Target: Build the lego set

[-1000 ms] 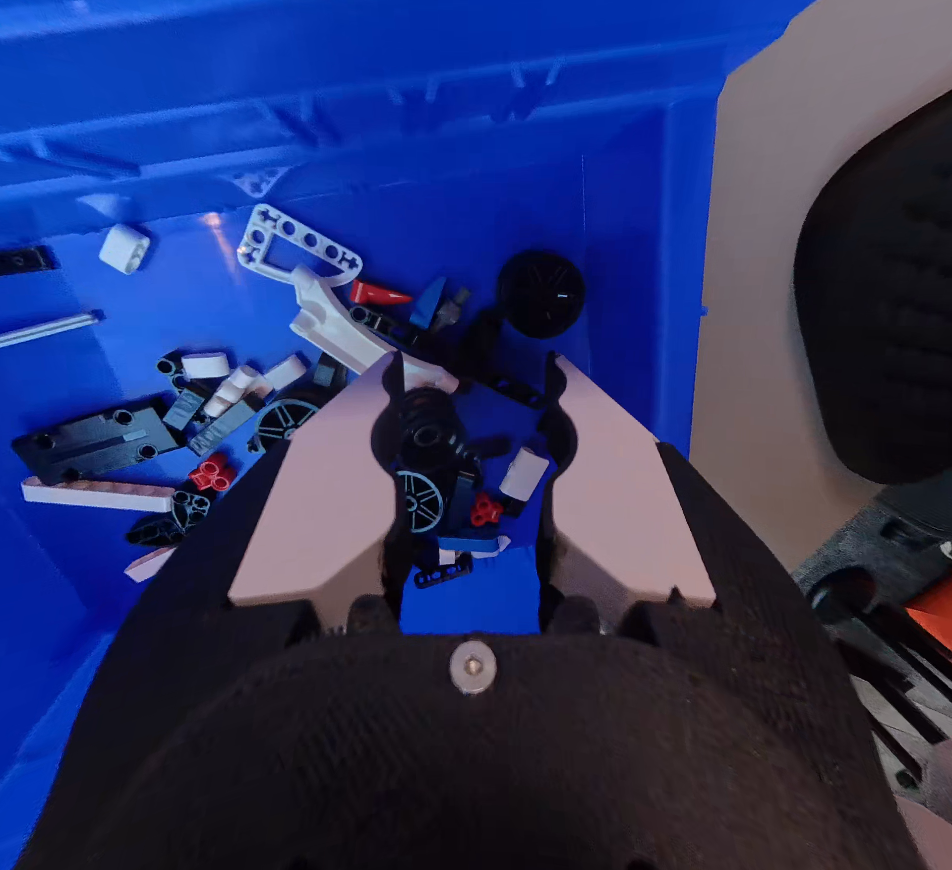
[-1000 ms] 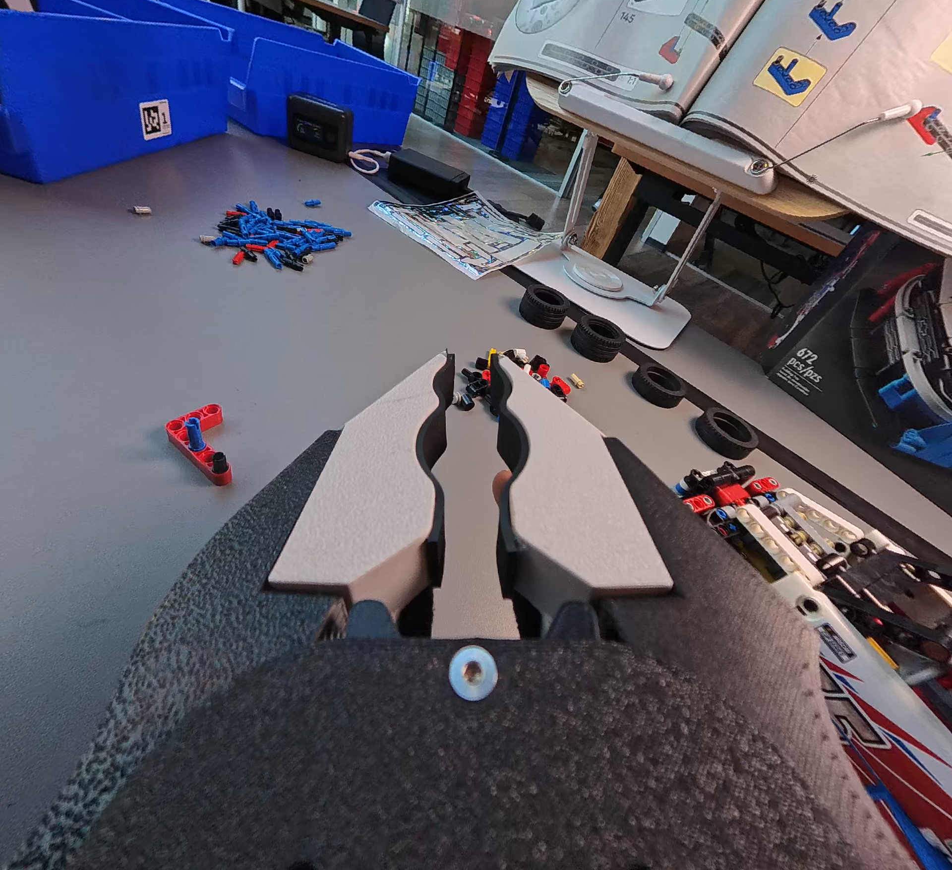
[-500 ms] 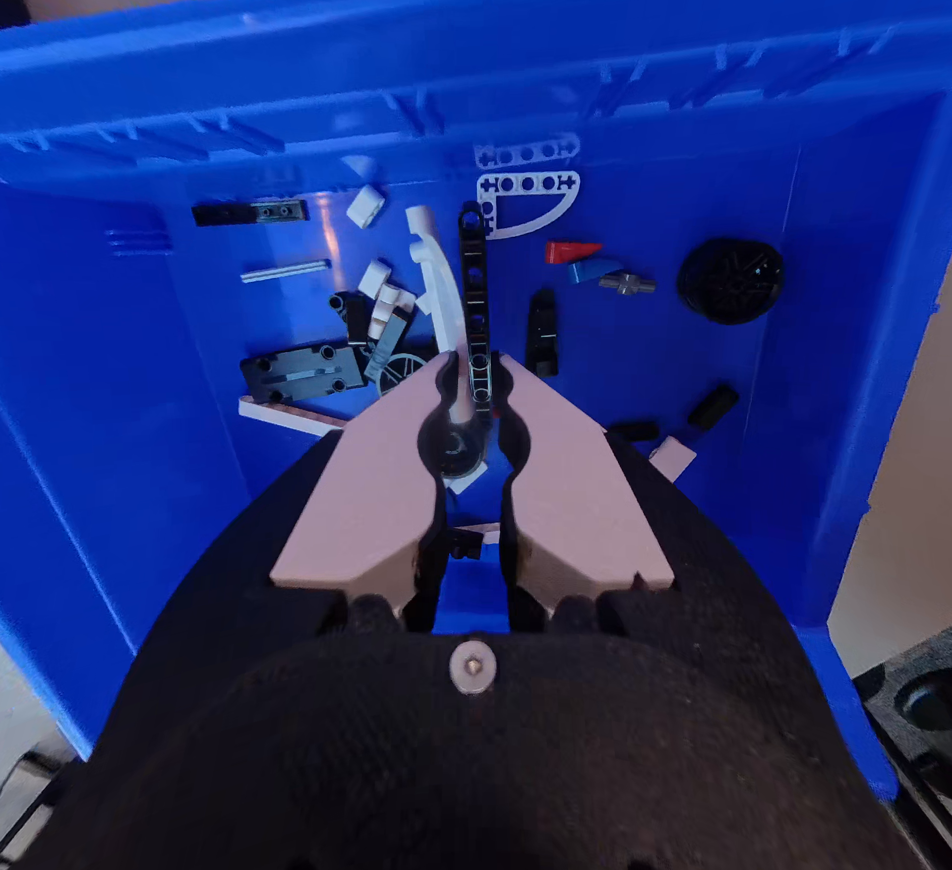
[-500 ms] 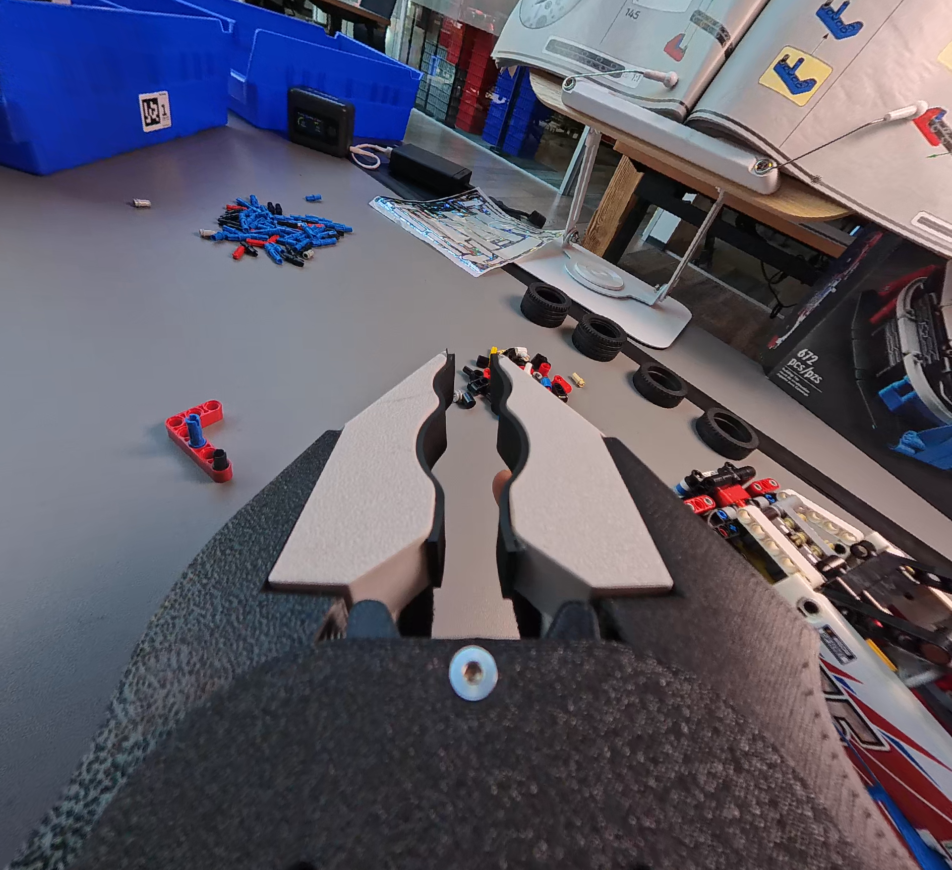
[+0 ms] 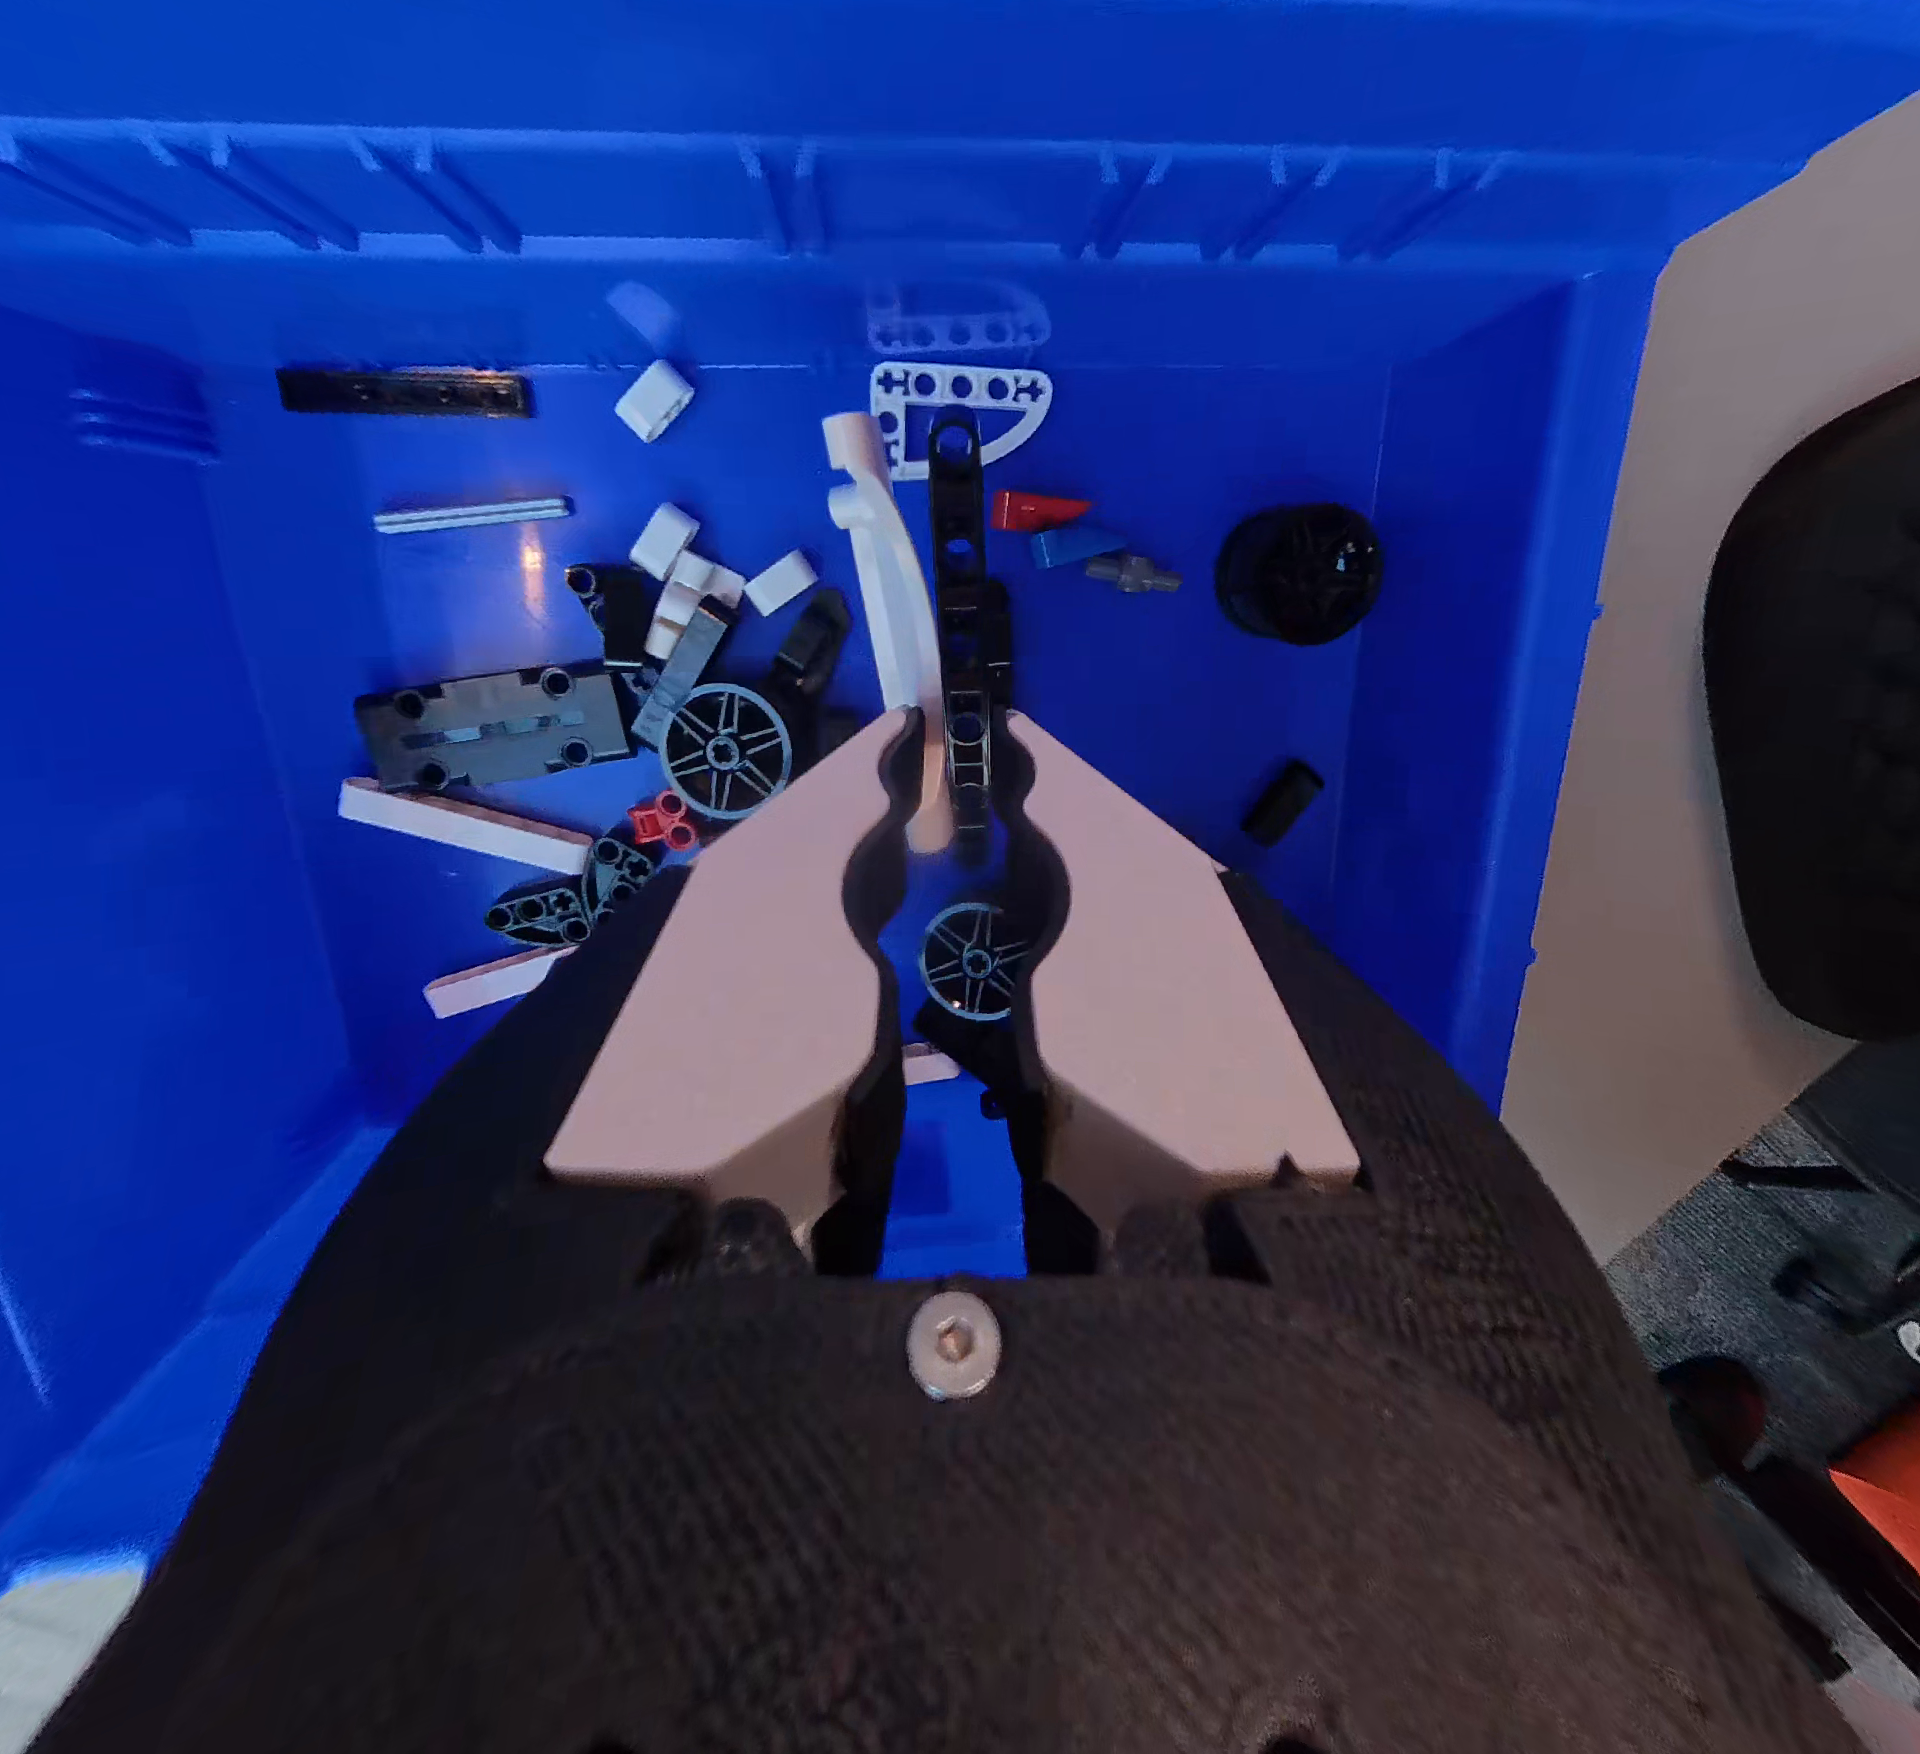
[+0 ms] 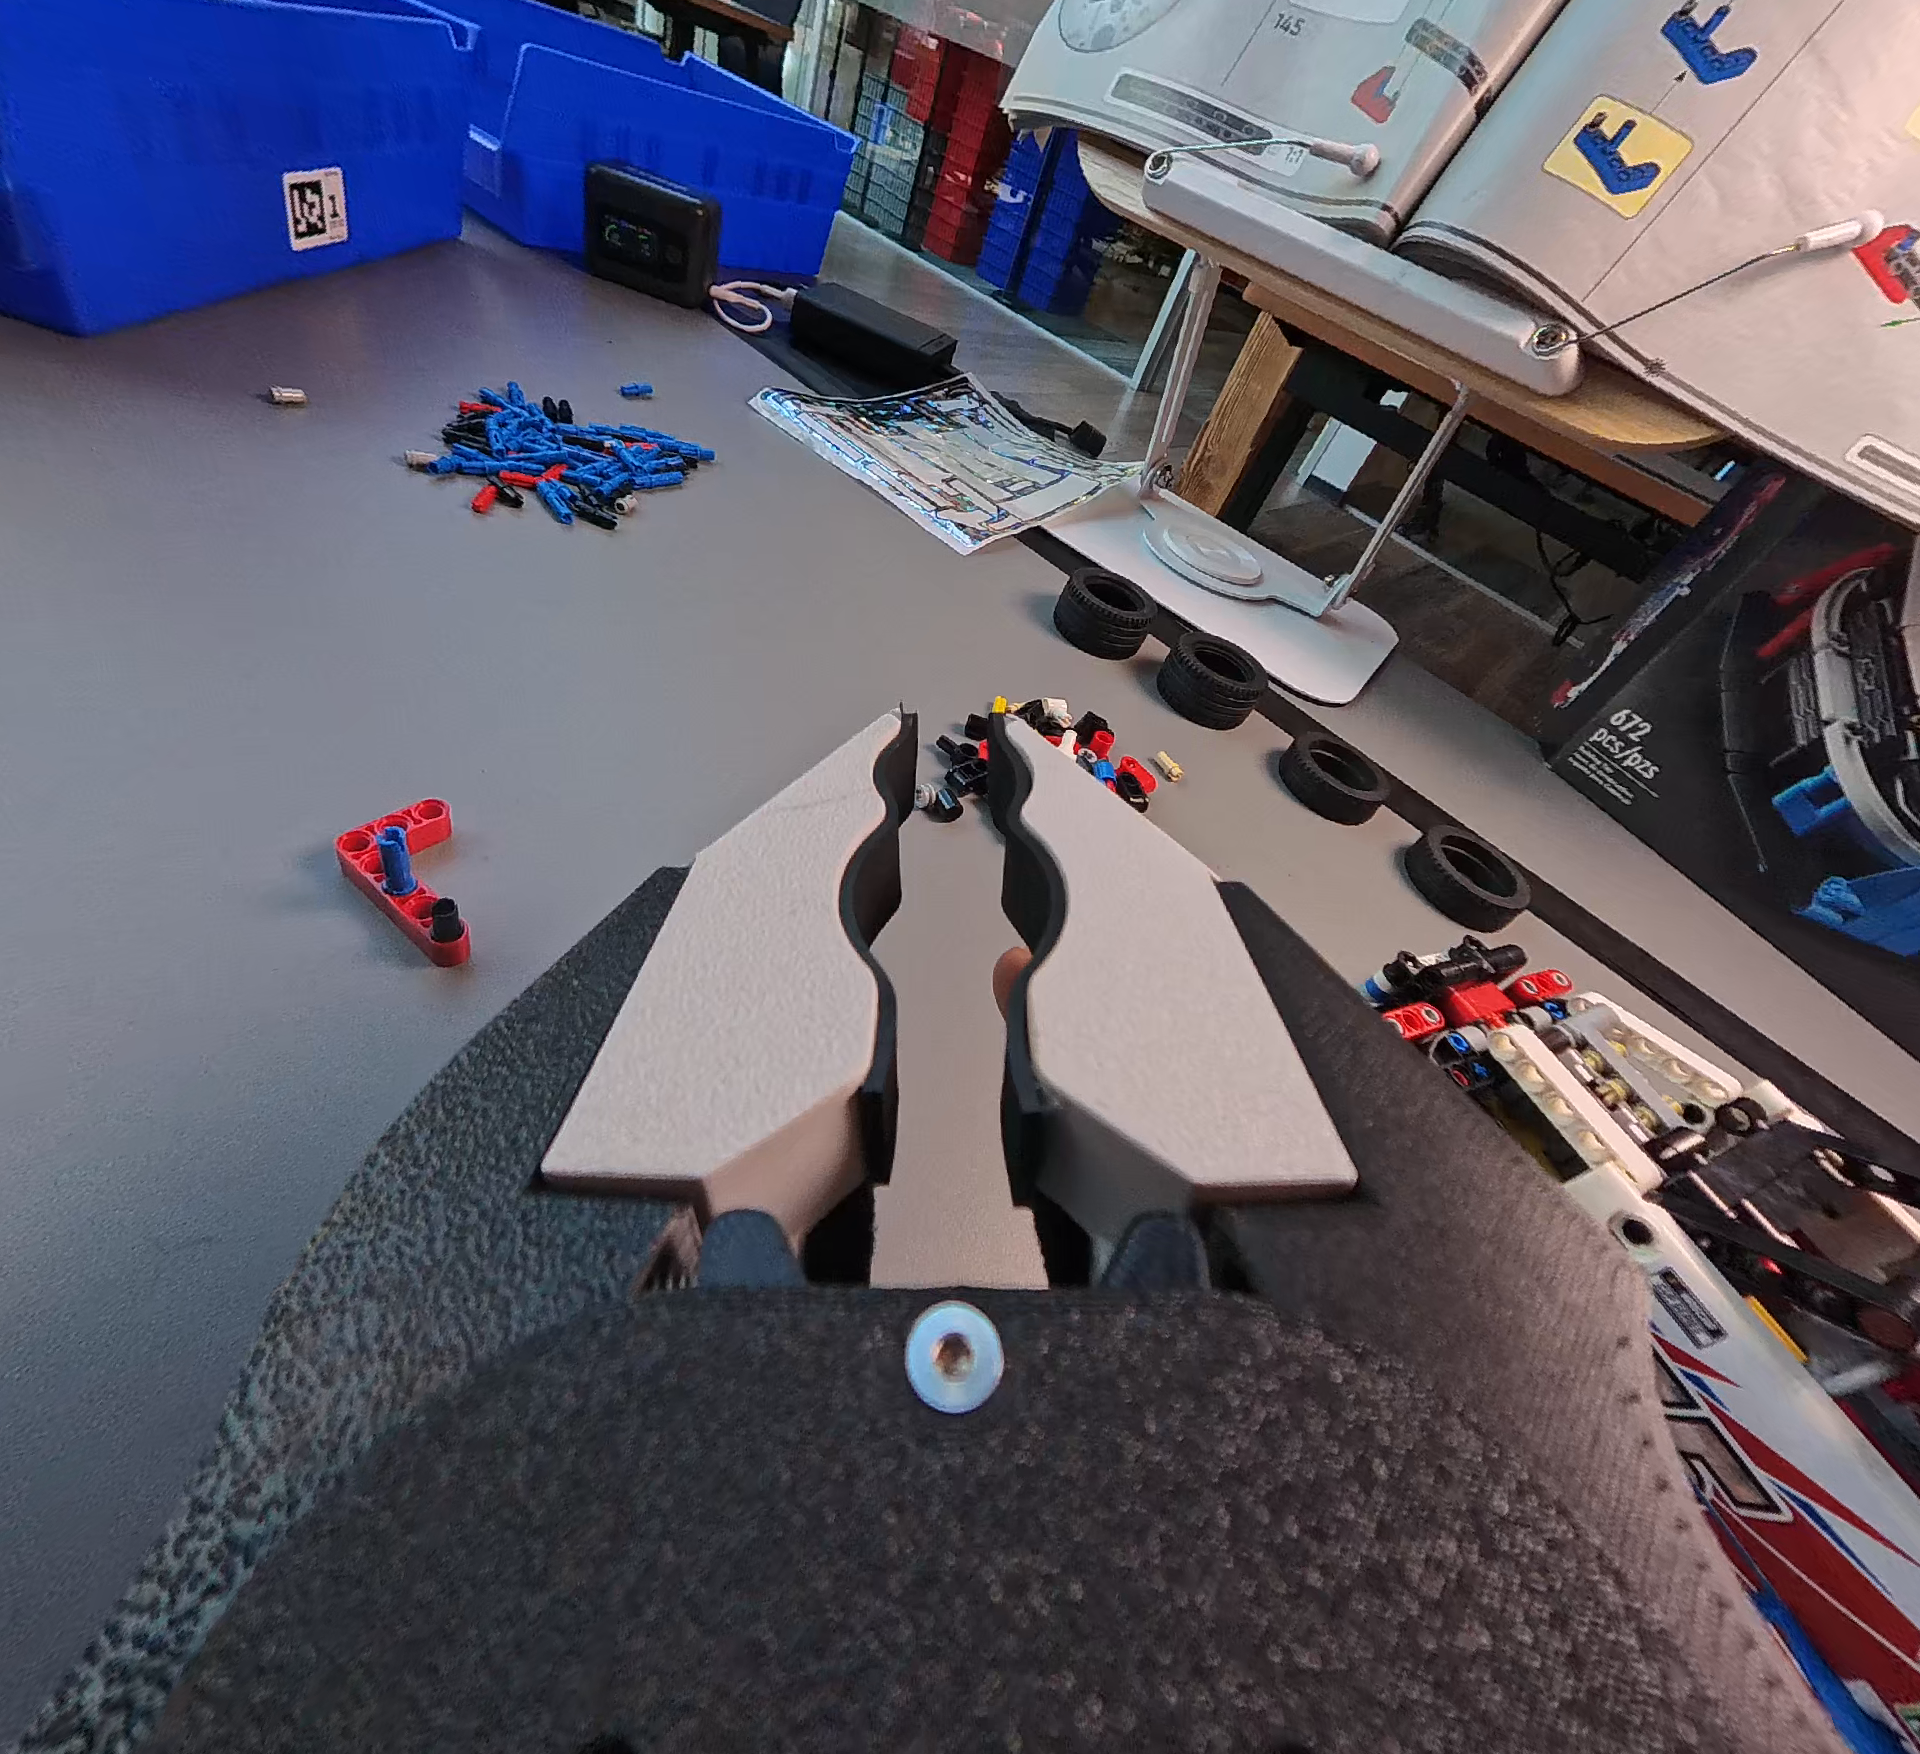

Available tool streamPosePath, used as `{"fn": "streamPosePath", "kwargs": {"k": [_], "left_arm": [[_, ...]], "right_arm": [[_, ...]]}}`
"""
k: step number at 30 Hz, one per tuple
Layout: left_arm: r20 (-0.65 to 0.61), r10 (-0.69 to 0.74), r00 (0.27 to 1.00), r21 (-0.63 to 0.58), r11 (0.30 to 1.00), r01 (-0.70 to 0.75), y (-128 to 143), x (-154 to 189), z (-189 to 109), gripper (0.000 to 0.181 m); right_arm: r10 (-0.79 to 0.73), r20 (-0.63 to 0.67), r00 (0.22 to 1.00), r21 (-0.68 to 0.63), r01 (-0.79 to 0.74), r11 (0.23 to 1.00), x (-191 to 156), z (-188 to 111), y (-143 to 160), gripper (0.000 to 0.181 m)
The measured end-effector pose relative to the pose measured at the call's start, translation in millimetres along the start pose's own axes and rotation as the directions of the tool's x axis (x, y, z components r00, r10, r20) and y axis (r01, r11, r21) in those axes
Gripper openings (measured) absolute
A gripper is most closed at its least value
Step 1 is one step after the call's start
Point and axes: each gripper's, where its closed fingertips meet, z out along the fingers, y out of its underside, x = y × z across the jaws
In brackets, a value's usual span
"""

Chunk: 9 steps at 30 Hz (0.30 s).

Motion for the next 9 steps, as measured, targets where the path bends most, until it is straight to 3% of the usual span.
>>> {"fn": "streamPosePath", "kwargs": {"k": [1, 6, 9], "left_arm": [[-0.012, 0.001, 1.000, 0.008, 1.000, -0.001, -1.1, 2.6, 0.3, 0.011], [-0.116, -0.035, 0.993, 0.008, 0.999, 0.036, 1.9, 16.5, 2.1, 0.011], [-0.091, -0.018, 0.996, -0.065, 0.998, 0.013, 16.7, 15.6, 10.4, 0.014]], "right_arm": [[-0.002, 0.000, 1.000, -0.001, 0.002, 1.000, -0.3, 0.1, 0.1, 0.011], [-0.011, 0.001, 1.000, -0.003, 0.011, 1.000, -1.3, 0.3, 0.4, 0.011], [-0.011, 0.002, 1.000, -0.003, 0.011, 1.000, -1.5, 0.3, 0.3, 0.011]]}}
